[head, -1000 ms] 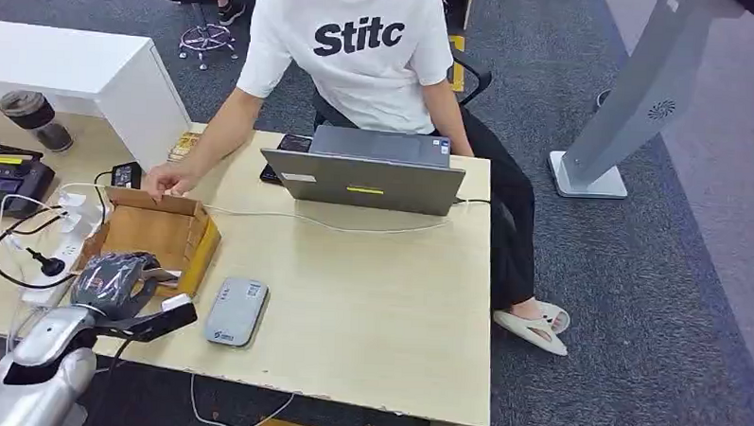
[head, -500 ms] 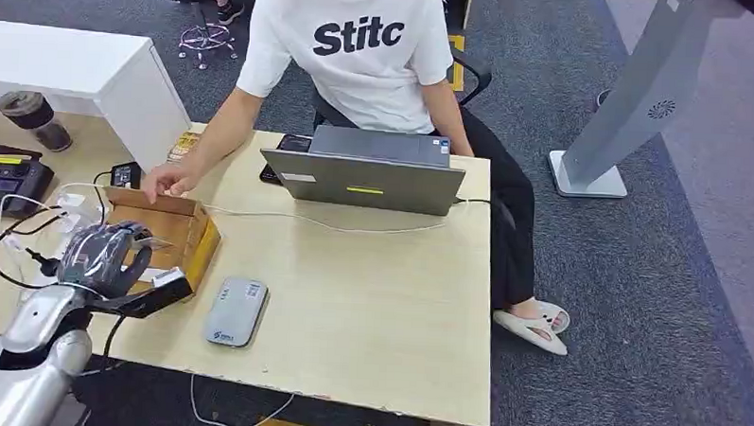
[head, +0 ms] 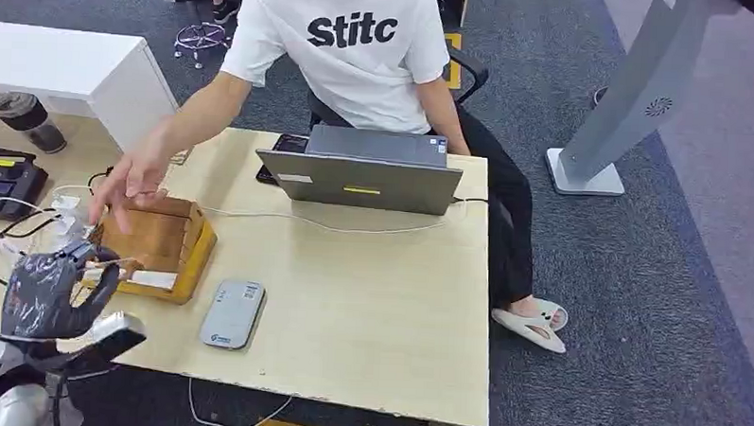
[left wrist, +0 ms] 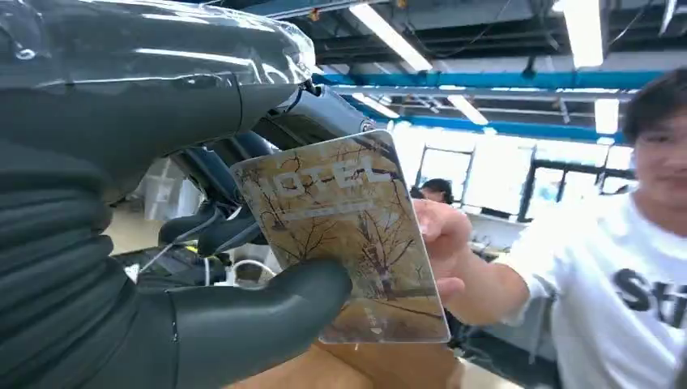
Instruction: Pass the card to the sensor for recognition and then transmit it.
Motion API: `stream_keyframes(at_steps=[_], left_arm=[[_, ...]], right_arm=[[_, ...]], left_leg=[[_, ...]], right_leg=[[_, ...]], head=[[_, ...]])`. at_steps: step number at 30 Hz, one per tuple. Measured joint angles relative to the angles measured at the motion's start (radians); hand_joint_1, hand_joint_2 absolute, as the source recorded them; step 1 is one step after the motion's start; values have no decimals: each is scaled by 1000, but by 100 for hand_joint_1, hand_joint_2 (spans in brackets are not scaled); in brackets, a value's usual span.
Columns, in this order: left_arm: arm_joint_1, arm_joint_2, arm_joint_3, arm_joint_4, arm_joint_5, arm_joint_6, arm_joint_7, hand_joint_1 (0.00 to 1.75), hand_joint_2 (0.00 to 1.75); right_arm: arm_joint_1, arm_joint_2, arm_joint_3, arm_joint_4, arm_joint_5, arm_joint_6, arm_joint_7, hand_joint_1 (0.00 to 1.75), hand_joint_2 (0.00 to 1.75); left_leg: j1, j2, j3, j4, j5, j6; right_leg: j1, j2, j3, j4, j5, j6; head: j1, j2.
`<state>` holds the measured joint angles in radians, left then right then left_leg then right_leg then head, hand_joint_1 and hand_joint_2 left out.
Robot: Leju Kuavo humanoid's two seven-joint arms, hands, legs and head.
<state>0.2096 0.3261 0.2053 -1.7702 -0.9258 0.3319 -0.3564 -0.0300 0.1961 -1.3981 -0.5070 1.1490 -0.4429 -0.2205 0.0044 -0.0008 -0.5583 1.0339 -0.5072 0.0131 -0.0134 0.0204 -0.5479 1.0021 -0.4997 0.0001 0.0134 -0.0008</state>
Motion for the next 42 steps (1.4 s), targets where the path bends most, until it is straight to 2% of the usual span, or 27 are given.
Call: stream_keyframes(at_steps=[2, 6, 8, 9, 10, 11, 13, 14, 15, 17, 19, 21, 26, 27, 28, 29, 30, 34, 37, 42], left_arm=[[62, -36, 43, -49, 0, -1, -24, 175, 175], [98, -76, 93, -96, -3, -13, -29, 175, 175], [124, -103, 119, -119, 24, -12, -33, 175, 175], [147, -132, 147, -138, 59, -21, -53, 175, 175], [164, -173, 192, -156, 109, -59, -90, 175, 175], [169, -224, 263, -170, 151, -130, -151, 175, 175], [133, -328, 466, -183, 150, -328, -288, 175, 175], [120, -366, 555, -189, 142, -376, -316, 175, 175], [117, -393, 633, -194, 123, -383, -330, 175, 175], [108, -428, 716, -198, 56, -360, -337, 175, 175], [94, -444, 706, -198, -24, -299, -319, 175, 175], [87, -436, 627, -197, -54, -235, -249, 175, 175], [86, -434, 622, -197, -54, -230, -242, 175, 175], [72, -365, 530, -188, -37, -156, -81, 175, 175], [14, -254, 434, -139, -18, -113, 101, 175, 175], [-58, -139, 379, -62, -32, -105, 161, 175, 175], [-127, -65, 343, 21, -70, -105, 190, 175, 175], [-230, 33, 263, 150, -178, -104, 230, 175, 175], [-263, 64, 216, 198, -201, -103, 243, 175, 175], [-280, 92, 180, 235, -206, -101, 247, 175, 175]], right_arm=[[3, 16, -10, -17, 0, 6, 0, 0, 175], [1, 33, -19, -38, 1, 12, -2, 0, 175], [1, 38, -26, -48, -2, 11, 8, 0, 175], [1, 43, -32, -55, -2, 11, 18, 0, 175], [4, 51, -39, -64, -2, 10, 25, 0, 175], [7, 60, -48, -76, -1, 10, 31, 0, 175], [11, 78, -68, -91, 0, 12, 36, 0, 175], [11, 79, -76, -97, 5, 12, 35, 0, 175], [9, 82, -81, -103, 13, 12, 30, 0, 175], [9, 83, -83, -105, 28, 13, 11, 0, 175], [2, 81, -83, -103, 49, 7, -15, 0, 175], [-11, 75, -79, -92, 67, -5, -26, 0, 175], [-12, 74, -79, -91, 68, -6, -26, 0, 175], [-21, 63, -76, -71, 76, -21, -16, 0, 175], [-23, 49, -73, -45, 79, -31, -2, 0, 175], [-23, 32, -72, -21, 95, -42, 14, 0, 175], [-23, 16, -71, 1, 100, -45, 24, 0, 175], [-24, -11, -63, 42, 114, -45, 35, 0, 175], [-24, -26, -56, 61, 114, -45, 35, 0, 175], [-25, -39, -53, 82, 114, -47, 36, 0, 175]], left_leg=[[0, -1, 0, 0, 0, 0], [0, -3, 0, 0, 0, 0], [0, -3, 0, 0, 0, 0], [0, -2, 1, 0, 0, -1], [0, -1, 1, 0, 0, -1], [0, -1, 1, 0, 0, 0], [0, -5, 1, 0, 0, 0], [0, -4, 1, 0, 0, 0], [0, -3, 2, 0, -1, -1], [0, -1, 3, 0, -2, -1], [-1, -6, 2, 0, -1, -1], [0, -6, 3, 0, -1, -1], [0, -6, 3, 0, -1, -1], [1, -6, 4, 0, 0, -2], [0, -10, 3, 0, 3, -4], [2, -11, 3, 0, 5, -6], [3, -10, 2, 0, 6, -7], [4, -10, 2, 0, 6, -7], [4, -9, 2, 0, 6, -7], [4, -8, 1, 0, 5, -7]], right_leg=[[0, -1, 0, 0, -1, 0], [0, -4, 1, 0, -1, 0], [0, -4, 3, 0, -1, 0], [0, -3, 3, 0, -1, 0], [0, -2, 3, 0, -1, 0], [0, -2, 2, 0, -1, 0], [0, -6, 3, 0, -1, 0], [0, -5, 2, 0, -1, 0], [0, -4, 2, 0, -1, 0], [0, -2, -1, 0, -1, 0], [0, -6, 0, -1, -2, 1], [0, -7, 1, -1, -2, 1], [0, -7, 2, -1, -2, 1], [1, -7, 2, 0, -1, 0], [1, -10, 2, 0, 0, -1], [2, -11, 3, 1, 1, -4], [3, -10, 3, 2, 2, -5], [4, -9, 3, 2, 2, -5], [4, -8, 3, 1, 2, -5], [4, -8, 1, 1, 2, -5]], head=[[0, 0], [0, 0], [0, 0], [0, 0], [0, 0], [0, 0], [1, 0], [1, 0], [1, 0], [0, 0], [2, 0], [3, 0], [3, 0], [3, 0], [3, 0], [3, 0], [2, 0], [2, 0], [3, 0], [2, 0]])
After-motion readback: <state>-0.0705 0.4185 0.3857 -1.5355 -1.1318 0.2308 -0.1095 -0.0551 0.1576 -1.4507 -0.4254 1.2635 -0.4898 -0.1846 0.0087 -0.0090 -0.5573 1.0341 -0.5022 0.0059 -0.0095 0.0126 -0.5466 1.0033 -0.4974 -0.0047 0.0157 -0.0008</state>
